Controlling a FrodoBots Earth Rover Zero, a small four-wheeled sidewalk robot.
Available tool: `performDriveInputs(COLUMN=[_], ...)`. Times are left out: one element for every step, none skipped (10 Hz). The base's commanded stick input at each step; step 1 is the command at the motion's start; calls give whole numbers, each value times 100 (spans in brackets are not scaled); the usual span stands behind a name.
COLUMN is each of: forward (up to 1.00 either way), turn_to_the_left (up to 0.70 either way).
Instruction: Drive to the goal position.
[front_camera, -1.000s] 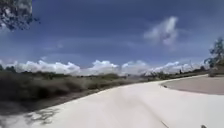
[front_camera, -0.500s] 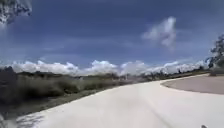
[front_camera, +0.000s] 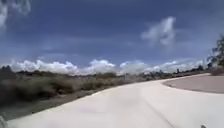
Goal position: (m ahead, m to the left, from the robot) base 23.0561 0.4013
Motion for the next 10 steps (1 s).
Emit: performDriveInputs(forward=[85, 85, 85, 85, 85, 85, 85, 85, 85, 85], turn_to_the_left=[4, -6, -29, -30, -7, 4, 4, 4, 4, 4])
